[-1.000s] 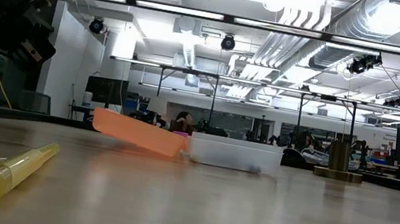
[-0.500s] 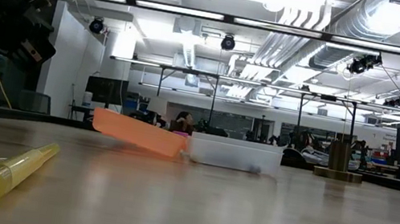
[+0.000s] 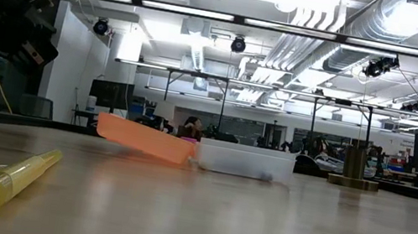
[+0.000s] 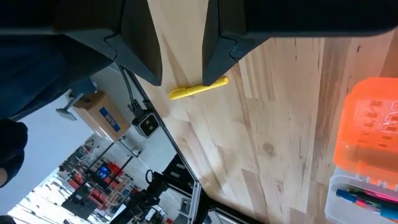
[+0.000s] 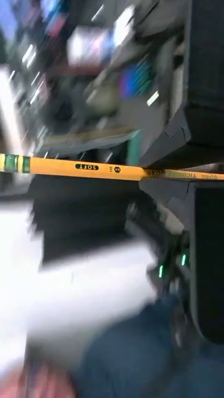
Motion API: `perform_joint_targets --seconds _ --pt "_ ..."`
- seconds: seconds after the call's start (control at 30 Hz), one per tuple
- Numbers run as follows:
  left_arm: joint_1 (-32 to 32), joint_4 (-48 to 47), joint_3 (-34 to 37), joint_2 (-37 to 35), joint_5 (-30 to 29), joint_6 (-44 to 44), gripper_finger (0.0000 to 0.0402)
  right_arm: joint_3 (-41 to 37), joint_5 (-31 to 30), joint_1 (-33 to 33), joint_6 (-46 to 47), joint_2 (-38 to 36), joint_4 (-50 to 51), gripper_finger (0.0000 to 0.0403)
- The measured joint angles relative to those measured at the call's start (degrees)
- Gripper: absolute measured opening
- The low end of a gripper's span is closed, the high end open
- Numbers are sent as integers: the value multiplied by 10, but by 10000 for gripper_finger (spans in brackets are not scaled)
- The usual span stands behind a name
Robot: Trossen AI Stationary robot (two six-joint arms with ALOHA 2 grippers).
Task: Pick & place school supplies into a supply box
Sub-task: Put the yellow pencil into the supply box
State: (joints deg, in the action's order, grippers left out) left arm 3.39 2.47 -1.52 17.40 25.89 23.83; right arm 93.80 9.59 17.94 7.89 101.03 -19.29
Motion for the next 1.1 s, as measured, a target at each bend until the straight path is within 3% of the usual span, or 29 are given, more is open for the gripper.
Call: perform_joint_targets --seconds 0.13,0.63,0.97,1.1 --pt "0 0 0 0 2 0 145 0 -93 -15 63 0 64 1" --pt "0 0 0 0 2 1 145 0 -309 -63 237 0 273 1" --pt "0 0 0 0 1 1 145 0 -391 -109 377 0 419 1" --pt "0 0 0 0 1 4 145 0 -394 -136 429 0 470 1"
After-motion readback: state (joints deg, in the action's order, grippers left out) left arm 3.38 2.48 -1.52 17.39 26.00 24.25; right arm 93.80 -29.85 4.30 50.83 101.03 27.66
